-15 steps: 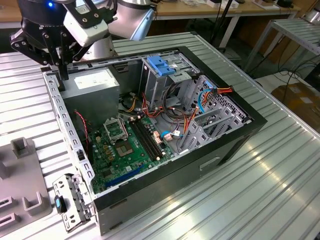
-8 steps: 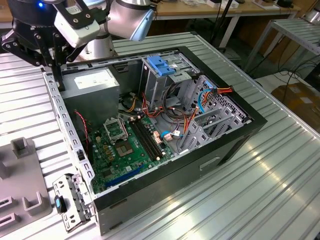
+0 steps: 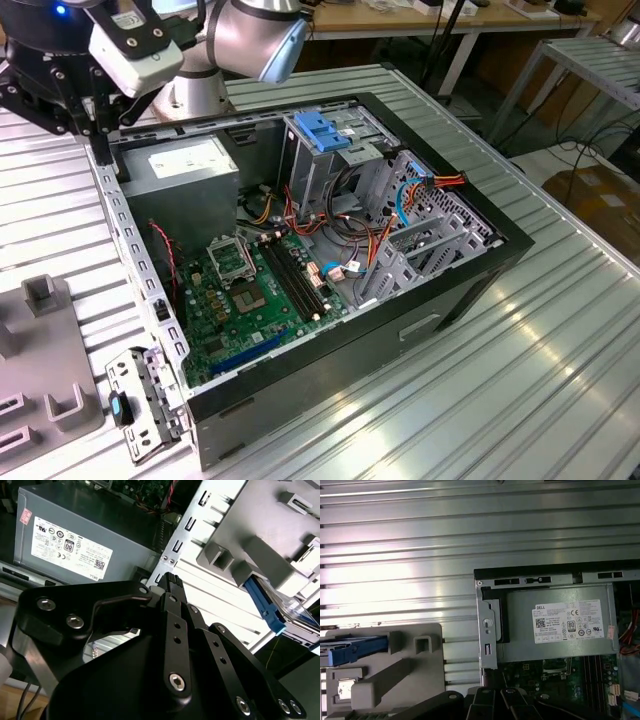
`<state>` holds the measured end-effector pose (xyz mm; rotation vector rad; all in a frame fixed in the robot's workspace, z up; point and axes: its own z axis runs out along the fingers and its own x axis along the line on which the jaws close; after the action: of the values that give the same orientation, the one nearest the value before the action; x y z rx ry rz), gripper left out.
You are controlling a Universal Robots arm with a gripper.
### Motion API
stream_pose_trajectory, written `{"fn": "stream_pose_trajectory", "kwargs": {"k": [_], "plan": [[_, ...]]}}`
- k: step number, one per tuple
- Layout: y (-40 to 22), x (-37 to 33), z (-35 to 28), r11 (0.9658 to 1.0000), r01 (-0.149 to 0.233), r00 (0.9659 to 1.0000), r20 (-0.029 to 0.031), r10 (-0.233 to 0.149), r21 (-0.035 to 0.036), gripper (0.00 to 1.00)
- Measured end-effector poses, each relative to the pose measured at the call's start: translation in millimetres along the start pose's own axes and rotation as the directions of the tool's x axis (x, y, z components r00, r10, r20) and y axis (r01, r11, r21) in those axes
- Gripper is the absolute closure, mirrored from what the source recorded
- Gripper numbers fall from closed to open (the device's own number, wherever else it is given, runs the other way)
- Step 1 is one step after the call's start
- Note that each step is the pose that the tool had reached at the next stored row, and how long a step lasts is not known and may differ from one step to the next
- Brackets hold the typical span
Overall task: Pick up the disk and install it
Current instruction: 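Reach for the disk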
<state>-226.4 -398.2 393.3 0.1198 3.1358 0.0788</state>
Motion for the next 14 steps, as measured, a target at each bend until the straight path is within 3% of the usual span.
{"fn": "stream_pose_trajectory", "kwargs": {"k": [3, 14], "plan": [[-0.2, 5.7, 0.0, 1.0000, 0.000, 1.0000, 0.0000, 0.000, -0.0001, 0.89], [-0.7, 13.6, 0.0, 1.0000, 0.000, 1.0000, -0.0001, 0.000, -0.0006, 0.89]]}}
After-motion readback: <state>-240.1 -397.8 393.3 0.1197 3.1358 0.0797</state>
